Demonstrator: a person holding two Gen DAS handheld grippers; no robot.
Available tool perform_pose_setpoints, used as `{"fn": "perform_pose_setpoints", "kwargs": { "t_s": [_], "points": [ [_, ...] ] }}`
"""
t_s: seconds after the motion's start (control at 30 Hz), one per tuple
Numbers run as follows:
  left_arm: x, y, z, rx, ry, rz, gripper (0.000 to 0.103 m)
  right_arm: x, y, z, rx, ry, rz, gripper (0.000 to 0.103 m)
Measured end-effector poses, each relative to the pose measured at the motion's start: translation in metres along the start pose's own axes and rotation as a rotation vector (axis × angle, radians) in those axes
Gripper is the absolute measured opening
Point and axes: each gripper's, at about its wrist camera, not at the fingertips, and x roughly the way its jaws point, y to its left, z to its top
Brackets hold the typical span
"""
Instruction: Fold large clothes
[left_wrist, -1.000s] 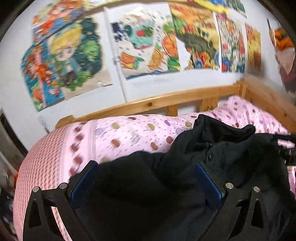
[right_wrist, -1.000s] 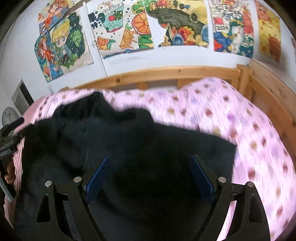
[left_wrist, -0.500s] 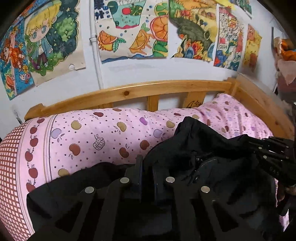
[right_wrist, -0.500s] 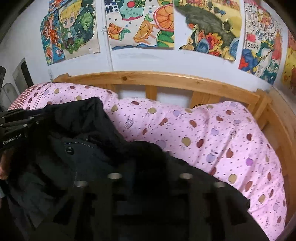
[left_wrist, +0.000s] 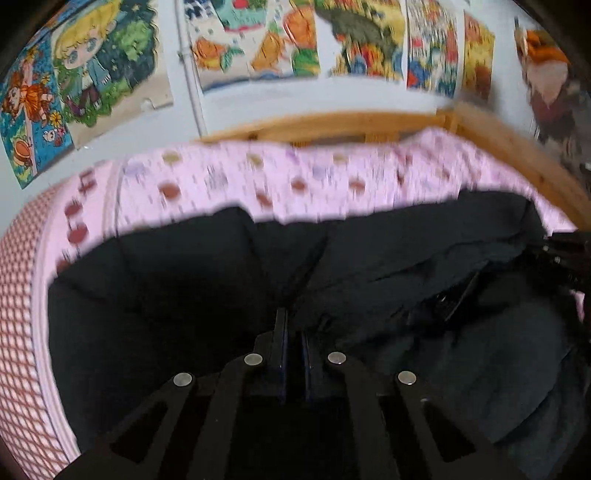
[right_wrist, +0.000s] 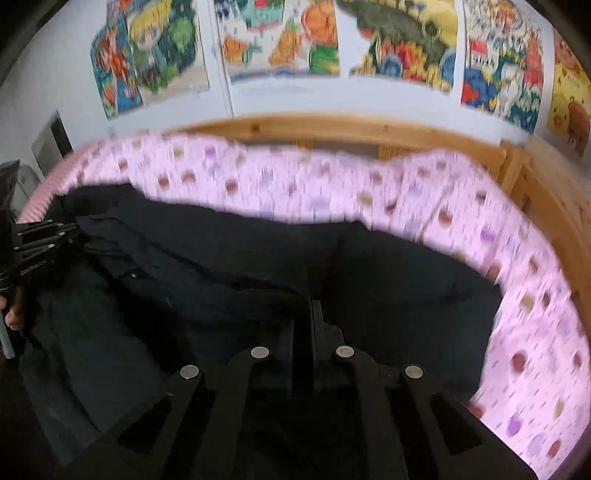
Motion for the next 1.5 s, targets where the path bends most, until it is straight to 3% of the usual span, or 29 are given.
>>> {"fn": "perform_pose_setpoints", "kwargs": {
  "t_s": [0.23, 0.4, 0.5, 0.53, 0.57, 0.67, 0.77, 0.9, 0.97, 1.07, 1.2, 1.4, 1.5],
  "points": [
    [0.020, -0.020, -0.010, 0.080, 0.033, 0.107, 0.007, 0.032, -0.008, -0.025, 0.048, 0.048, -0.001, 0.003],
    [-0.001, -0.022, -0.009, 0.097, -0.022, 0.125, 0.013, 0.020, -0.011, -0.029, 0.068, 0.010, 0.030, 0.003],
    [-0.026, -0.006, -0.002, 0.010, -0.084, 0.068, 0.044, -0.002, -0.023, -0.026, 0.130, -0.010, 0.095, 0.005],
    [-0.037, 0.003, 0.002, -0.052, -0.118, 0.028, 0.064, -0.013, -0.027, -0.024, 0.141, -0.025, 0.103, 0.010],
    [-0.047, 0.012, 0.005, -0.109, -0.151, -0.010, 0.072, -0.021, -0.029, -0.021, 0.142, -0.046, 0.102, 0.014],
    [-0.064, 0.023, 0.023, -0.195, -0.224, -0.063, 0.072, -0.049, -0.036, -0.006, 0.157, -0.151, 0.120, 0.046],
    [-0.064, 0.020, 0.055, -0.234, -0.244, -0.069, 0.072, -0.057, -0.037, 0.016, 0.169, -0.227, 0.132, 0.048],
    [-0.040, -0.002, 0.086, -0.212, -0.176, -0.137, 0.072, -0.037, -0.027, 0.047, 0.212, -0.257, 0.184, 0.048],
    [-0.024, -0.013, 0.092, -0.175, -0.128, -0.174, 0.072, -0.016, -0.015, 0.057, 0.204, -0.210, 0.219, 0.048],
    [-0.012, -0.030, 0.080, -0.107, -0.077, -0.210, 0.070, 0.003, 0.008, 0.055, 0.131, -0.128, 0.254, 0.039],
    [0.002, -0.045, 0.051, 0.010, 0.000, -0.231, 0.066, 0.015, 0.027, 0.031, -0.025, -0.009, 0.197, 0.034],
    [0.022, -0.071, 0.021, 0.194, 0.067, -0.156, 0.064, 0.033, 0.026, 0.008, -0.151, 0.116, 0.154, 0.030],
    [0.032, -0.074, 0.016, 0.196, 0.088, -0.141, 0.064, 0.047, 0.024, 0.007, -0.152, 0.143, 0.152, 0.030]
  ]
}}
